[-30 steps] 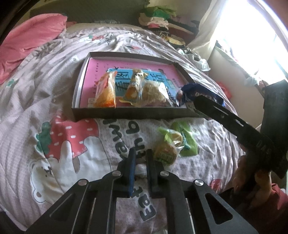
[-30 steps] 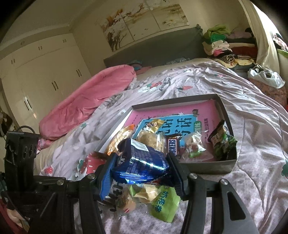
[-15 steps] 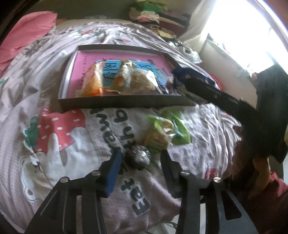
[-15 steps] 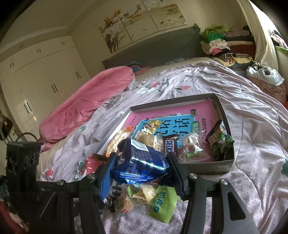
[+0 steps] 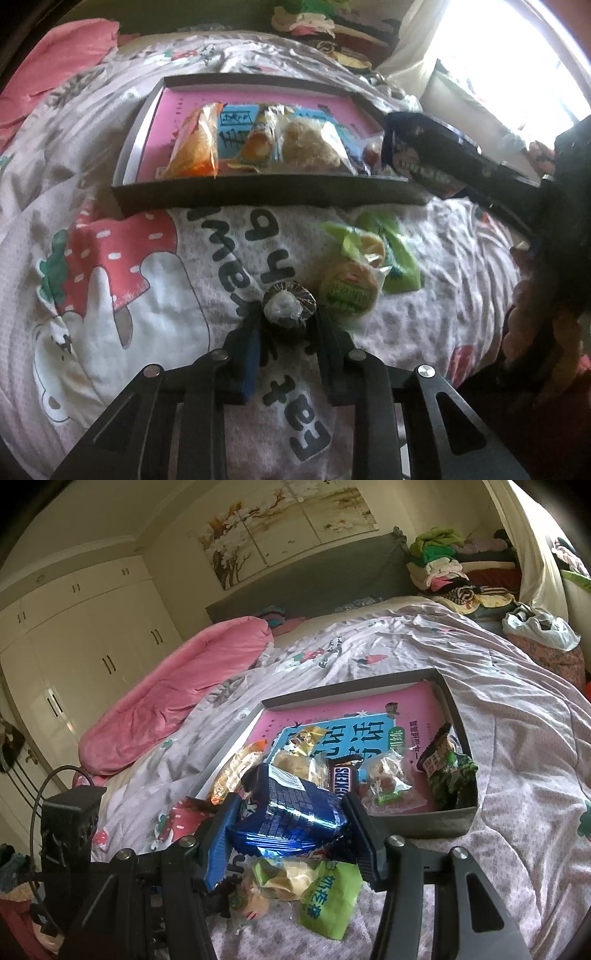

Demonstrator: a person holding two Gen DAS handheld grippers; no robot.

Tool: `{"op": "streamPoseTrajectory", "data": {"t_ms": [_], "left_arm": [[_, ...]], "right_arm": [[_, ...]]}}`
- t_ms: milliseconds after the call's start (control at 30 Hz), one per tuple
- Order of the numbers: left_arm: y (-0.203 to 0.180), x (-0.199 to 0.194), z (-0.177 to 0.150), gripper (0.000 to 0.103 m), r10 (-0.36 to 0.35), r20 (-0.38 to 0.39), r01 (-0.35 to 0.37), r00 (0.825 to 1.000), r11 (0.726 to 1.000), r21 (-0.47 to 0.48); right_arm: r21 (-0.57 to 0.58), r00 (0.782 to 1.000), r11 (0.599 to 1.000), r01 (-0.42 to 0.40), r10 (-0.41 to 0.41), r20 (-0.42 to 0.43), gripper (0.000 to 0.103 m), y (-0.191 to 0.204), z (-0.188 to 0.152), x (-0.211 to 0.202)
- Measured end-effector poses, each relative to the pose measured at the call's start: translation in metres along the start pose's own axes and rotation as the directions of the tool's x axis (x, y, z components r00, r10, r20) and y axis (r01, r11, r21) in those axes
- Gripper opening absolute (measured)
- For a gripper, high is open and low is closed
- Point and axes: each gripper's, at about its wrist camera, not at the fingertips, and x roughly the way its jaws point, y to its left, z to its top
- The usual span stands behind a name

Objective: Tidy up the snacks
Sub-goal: 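Carry the round candy with left gripper while right gripper carries blue bag over tray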

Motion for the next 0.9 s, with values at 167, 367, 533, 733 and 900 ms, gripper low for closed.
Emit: {"op": "streamPoseTrajectory", "data": {"t_ms": [167, 367, 533, 733, 900], "left_arm": [[0.001, -0.017, 0.008, 0.027, -0.013, 0.057, 0.013, 0.998, 1.000, -0.009], [0.002, -0.027, 0.028, 0.027, -0.010, 0.104, 0.012, 0.995, 1.000, -0.019], [0.004, -0.024, 0.044, 0.027, 0.013, 0.118, -0.009, 0.993, 0.999, -0.032], [0.008, -0.019, 0.062, 0.027, 0.041, 0.135, -0.036, 0.990, 0.998, -0.044], [0.010, -0.013, 0.077, 0.027, 0.067, 0.140, -0.060, 0.988, 0.997, -0.053]], "right_arm": [[0.007, 1.000, 1.000, 0.006, -0.006, 0.023, 0.056, -0.003, 0.004, 0.000], [0.022, 0.998, 0.999, 0.035, -0.036, 0.054, 0.056, -0.012, 0.014, 0.000], [0.031, 0.997, 0.999, 0.041, -0.043, 0.065, 0.056, -0.017, 0.020, 0.003], [0.036, 0.998, 0.998, 0.042, -0.044, 0.054, 0.056, -0.019, 0.022, 0.011], [0.039, 0.998, 0.998, 0.046, -0.048, 0.050, 0.056, -0.021, 0.025, 0.018]]}}
